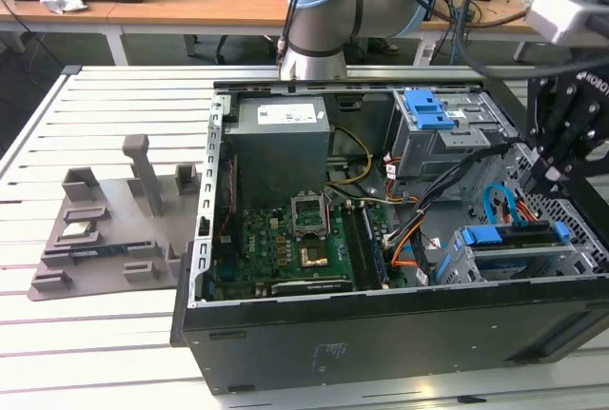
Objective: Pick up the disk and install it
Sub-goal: 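Insert the second disk wire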
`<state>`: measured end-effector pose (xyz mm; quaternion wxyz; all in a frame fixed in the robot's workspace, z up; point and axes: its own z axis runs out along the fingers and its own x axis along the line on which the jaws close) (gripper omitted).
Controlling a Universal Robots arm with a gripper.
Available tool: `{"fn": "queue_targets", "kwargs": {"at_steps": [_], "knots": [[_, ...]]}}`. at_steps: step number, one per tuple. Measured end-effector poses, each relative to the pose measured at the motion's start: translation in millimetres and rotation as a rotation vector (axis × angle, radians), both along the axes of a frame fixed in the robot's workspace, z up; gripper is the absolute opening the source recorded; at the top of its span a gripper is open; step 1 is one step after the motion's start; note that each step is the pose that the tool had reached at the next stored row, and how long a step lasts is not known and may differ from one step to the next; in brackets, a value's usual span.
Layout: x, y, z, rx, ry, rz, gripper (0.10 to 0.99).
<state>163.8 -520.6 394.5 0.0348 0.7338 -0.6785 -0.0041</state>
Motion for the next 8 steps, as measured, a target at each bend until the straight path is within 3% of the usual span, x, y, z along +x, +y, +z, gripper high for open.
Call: {"fn": "queue_targets", "kwargs": {"at_steps": [2, 8], "knots": [[0.0, 0.2, 3.3, 0.0, -0.0001, 0.0, 0.106], [0.0, 0.2, 3.8, 0.0, 0.0, 0.0, 0.106]]}}
